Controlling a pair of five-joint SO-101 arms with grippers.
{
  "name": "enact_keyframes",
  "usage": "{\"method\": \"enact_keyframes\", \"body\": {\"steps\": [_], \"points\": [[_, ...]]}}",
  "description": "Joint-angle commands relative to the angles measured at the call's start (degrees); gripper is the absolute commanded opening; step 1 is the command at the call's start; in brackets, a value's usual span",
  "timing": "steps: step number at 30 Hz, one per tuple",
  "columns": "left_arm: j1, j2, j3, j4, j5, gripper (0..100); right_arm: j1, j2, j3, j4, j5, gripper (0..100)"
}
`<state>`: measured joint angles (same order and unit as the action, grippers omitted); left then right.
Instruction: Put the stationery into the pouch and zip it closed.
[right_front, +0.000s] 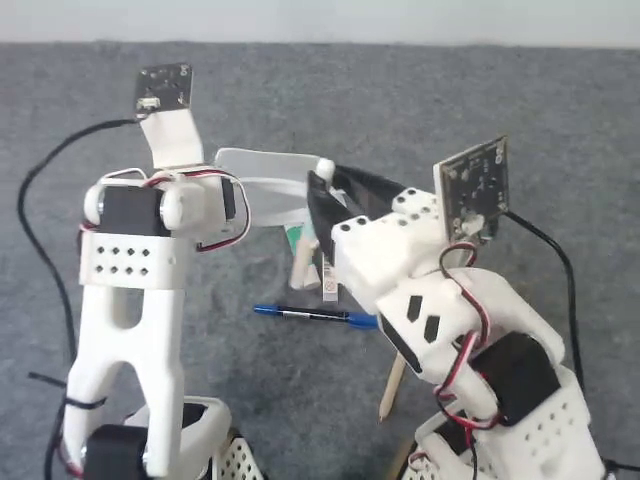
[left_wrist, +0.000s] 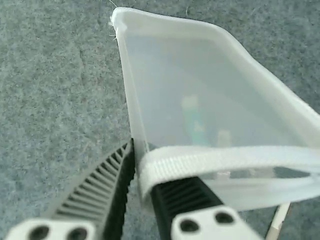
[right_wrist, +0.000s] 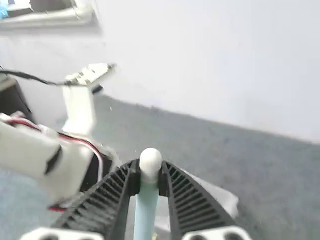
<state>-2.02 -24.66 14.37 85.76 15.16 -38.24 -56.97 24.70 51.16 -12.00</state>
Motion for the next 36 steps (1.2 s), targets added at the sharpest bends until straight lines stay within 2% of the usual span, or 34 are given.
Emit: {"method": "enact_keyframes", "body": {"steps": [1, 7, 11, 18, 22, 25, 36], "points": [[0.2, -2.5, -2.9, 0.4, -0.6, 1, -0.8, -1.2, -2.6, -5.8, -0.3, 0.6], [0.2, -2.5, -2.1, 0.0, -0.6, 1, -0.7, -1.2, -1.7, -13.7, -0.3, 0.6], [0.2, -2.5, -2.1, 0.0, -0.6, 1, -0.3, -1.2, 4.8, -23.4, 0.4, 0.6], [0.2, -2.5, -2.1, 0.0, -0.6, 1, 0.1, -1.2, 22.1, -45.2, 14.0, 0.6], [0.2, -2.5, -2.1, 0.0, -0.6, 1, 0.0, -1.7, 30.4, -54.1, 18.5, 0.6], [0.2, -2.5, -2.1, 0.0, -0.6, 1, -0.2, -1.7, 34.7, -56.8, 19.3, 0.6], [0.1, -2.5, -2.0, 0.0, -0.4, 1, -2.7, -1.8, 41.6, -55.4, 19.4, 1.0]]}}
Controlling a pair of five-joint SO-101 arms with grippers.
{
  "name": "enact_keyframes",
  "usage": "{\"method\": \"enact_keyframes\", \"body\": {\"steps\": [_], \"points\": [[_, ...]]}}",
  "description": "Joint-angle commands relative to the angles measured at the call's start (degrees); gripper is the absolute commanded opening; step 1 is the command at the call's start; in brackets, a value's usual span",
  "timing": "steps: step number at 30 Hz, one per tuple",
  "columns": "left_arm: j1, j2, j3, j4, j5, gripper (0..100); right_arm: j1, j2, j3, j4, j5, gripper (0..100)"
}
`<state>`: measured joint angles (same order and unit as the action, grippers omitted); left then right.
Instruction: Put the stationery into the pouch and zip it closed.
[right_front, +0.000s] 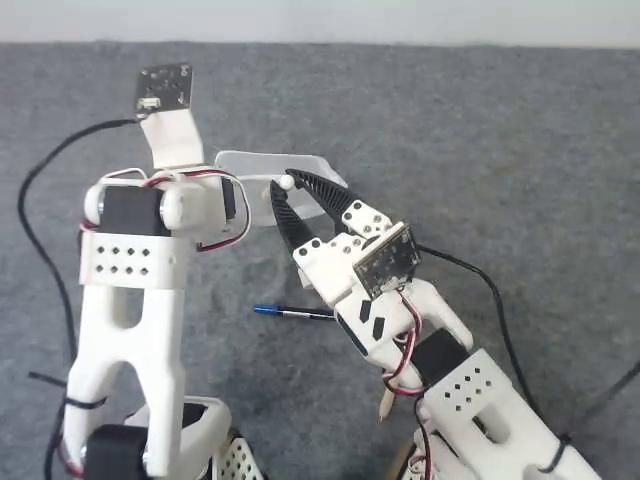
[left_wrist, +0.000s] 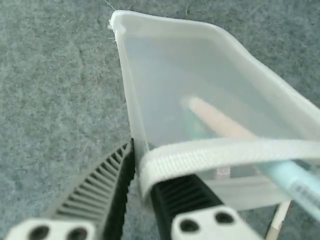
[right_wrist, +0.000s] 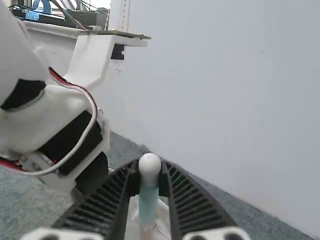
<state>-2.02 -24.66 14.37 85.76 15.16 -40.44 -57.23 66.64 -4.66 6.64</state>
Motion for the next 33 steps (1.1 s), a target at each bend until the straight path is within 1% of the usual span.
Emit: {"method": "enact_keyframes", "body": {"steps": [1, 2, 6, 7, 10, 13, 18, 21, 23, 26, 30, 33], "points": [[0.1, -2.5, -2.0, 0.0, -0.4, 1, -0.5, -1.5, -0.6, 2.1, 0.8, 1.6], [0.1, -2.5, -2.0, 0.0, -0.4, 1, -0.5, -1.5, -0.8, 4.0, 0.8, 3.3], [0.1, -2.5, -2.0, 0.0, -0.4, 1, -0.8, -1.5, -2.6, 12.0, 0.4, 16.5], [0.1, -2.5, -2.0, 0.0, -0.4, 1, -0.8, -1.5, -3.7, 14.4, 0.4, 18.2], [0.1, -2.5, -2.0, 0.0, -0.4, 1, -0.7, -2.2, -7.2, 21.7, 0.3, 17.7], [0.1, -2.5, -2.0, 0.0, -0.4, 1, -0.6, -6.1, -9.4, 28.1, 0.3, 18.0], [0.1, -2.5, -2.0, 0.0, -0.4, 1, -0.6, -15.5, -10.4, 35.1, 0.3, 17.8], [0.1, -2.5, -1.5, -0.1, -0.4, 1, -0.3, -18.5, -11.5, 39.1, 0.3, 17.8], [0.1, -2.6, -0.7, -1.5, -0.4, 1, 0.8, -18.2, -13.4, 42.2, -0.3, 17.8], [0.1, -2.6, 0.5, -3.1, -0.4, 1, 3.2, -16.0, -16.6, 46.4, -4.6, 17.7], [0.0, -2.6, 0.7, -3.1, -0.4, 1, 6.5, -11.7, -21.5, 52.2, -8.0, 18.0], [-2.1, -2.9, 0.7, -3.2, -0.4, 1, 8.4, -8.3, -24.9, 56.8, -11.1, 18.0]]}}
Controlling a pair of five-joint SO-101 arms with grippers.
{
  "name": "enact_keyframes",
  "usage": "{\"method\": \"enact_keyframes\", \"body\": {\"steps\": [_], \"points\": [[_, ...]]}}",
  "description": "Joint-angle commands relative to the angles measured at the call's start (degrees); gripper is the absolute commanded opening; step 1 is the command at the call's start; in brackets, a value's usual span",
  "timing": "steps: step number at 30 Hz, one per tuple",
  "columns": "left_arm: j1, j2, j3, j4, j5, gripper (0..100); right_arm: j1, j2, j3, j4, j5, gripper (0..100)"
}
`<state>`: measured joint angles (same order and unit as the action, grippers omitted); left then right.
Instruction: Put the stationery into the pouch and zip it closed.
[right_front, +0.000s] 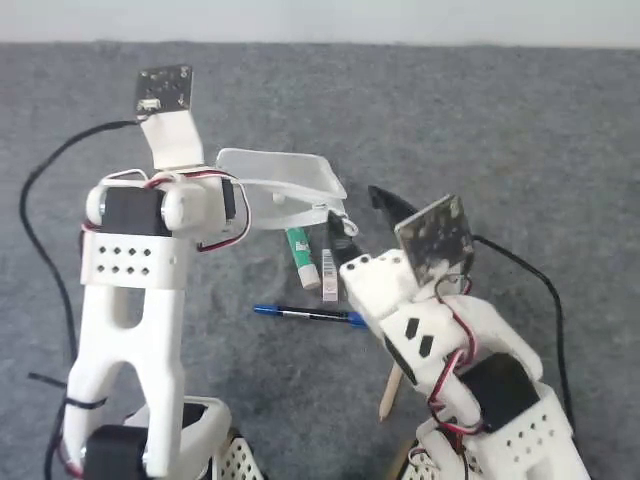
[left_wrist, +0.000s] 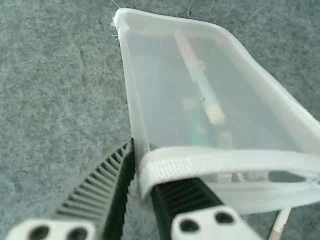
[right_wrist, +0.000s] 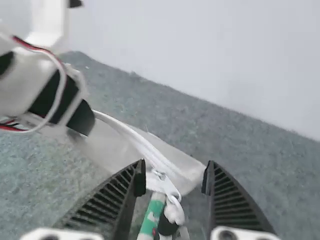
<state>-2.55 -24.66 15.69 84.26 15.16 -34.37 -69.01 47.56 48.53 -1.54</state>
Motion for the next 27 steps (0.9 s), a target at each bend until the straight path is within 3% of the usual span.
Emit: {"method": "enact_keyframes", "body": {"steps": [1, 7, 14, 27], "points": [[-2.4, -2.8, -0.7, -1.7, -0.4, 1, 2.9, 4.7, -6.9, 5.6, -3.7, 18.0], [-3.3, -2.7, -0.7, -1.5, -0.4, 1, 6.2, 13.3, -11.4, 14.4, -10.2, 18.0], [-3.4, -2.6, -0.6, -1.4, -0.4, 1, 9.7, 26.6, -11.5, 17.2, -19.0, 17.8], [-3.4, -2.6, -0.5, -1.4, -0.4, 1, 13.0, 47.4, -11.6, 19.4, -24.3, 17.7]]}}
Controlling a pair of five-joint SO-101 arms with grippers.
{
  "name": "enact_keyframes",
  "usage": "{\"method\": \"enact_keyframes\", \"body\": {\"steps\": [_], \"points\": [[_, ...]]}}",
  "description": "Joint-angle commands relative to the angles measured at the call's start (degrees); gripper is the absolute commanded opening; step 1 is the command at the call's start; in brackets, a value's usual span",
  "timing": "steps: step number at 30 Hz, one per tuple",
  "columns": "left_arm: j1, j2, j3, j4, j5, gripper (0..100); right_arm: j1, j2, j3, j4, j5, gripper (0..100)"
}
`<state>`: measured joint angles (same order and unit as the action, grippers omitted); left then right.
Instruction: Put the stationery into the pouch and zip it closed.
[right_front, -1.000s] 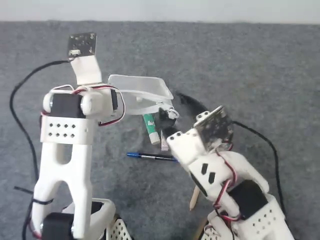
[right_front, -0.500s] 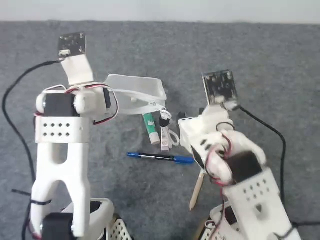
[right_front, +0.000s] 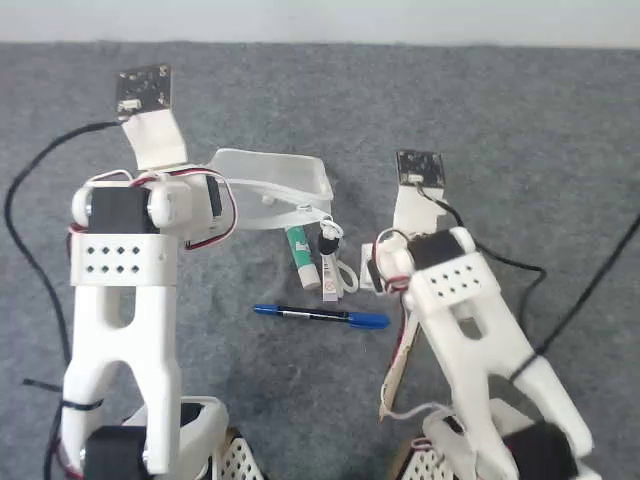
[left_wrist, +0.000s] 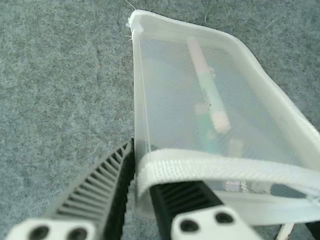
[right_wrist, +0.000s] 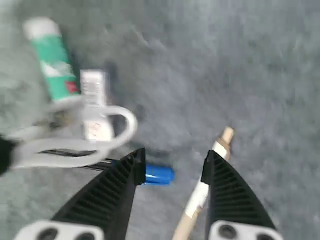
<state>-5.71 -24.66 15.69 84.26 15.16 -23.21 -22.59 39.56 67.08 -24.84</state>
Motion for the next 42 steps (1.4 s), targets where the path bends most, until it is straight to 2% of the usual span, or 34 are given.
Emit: {"method": "enact_keyframes", "body": {"steps": [1, 7, 14, 23, 28, 30, 33, 36, 42], "points": [[-0.3, -2.6, -0.5, -1.4, -0.4, 1, 2.3, 2.1, -3.6, 0.7, -1.1, 17.7], [-0.3, -2.6, -0.5, -1.4, -0.4, 1, 3.2, 7.4, -3.6, 0.5, -1.8, 17.7], [-0.3, -2.6, -0.5, -1.4, -0.5, 1, 8.2, 14.7, -5.5, 0.5, -1.4, 17.7], [-0.3, -2.6, -0.5, -1.4, -0.5, 1, 8.3, 25.8, -8.3, -5.6, -1.3, 17.7], [-0.3, -2.6, -0.5, -1.4, -0.5, 1, 8.0, 28.2, -8.4, -6.0, 1.6, 17.5], [-0.3, -2.6, -0.5, -1.4, -0.5, 1, 8.0, 28.3, -9.6, -5.5, 2.8, 13.0], [-0.3, -2.6, -0.5, -1.4, -0.5, 1, 8.0, 28.2, -10.0, -5.5, 4.7, 0.2], [-0.3, -2.6, -0.5, -1.4, -0.6, 1, 8.0, 28.2, -10.0, -5.4, 4.8, 2.6], [-1.1, -2.6, -0.5, -1.5, -0.6, 1, 7.5, 27.8, -10.8, -4.1, 4.8, 0.6]]}}
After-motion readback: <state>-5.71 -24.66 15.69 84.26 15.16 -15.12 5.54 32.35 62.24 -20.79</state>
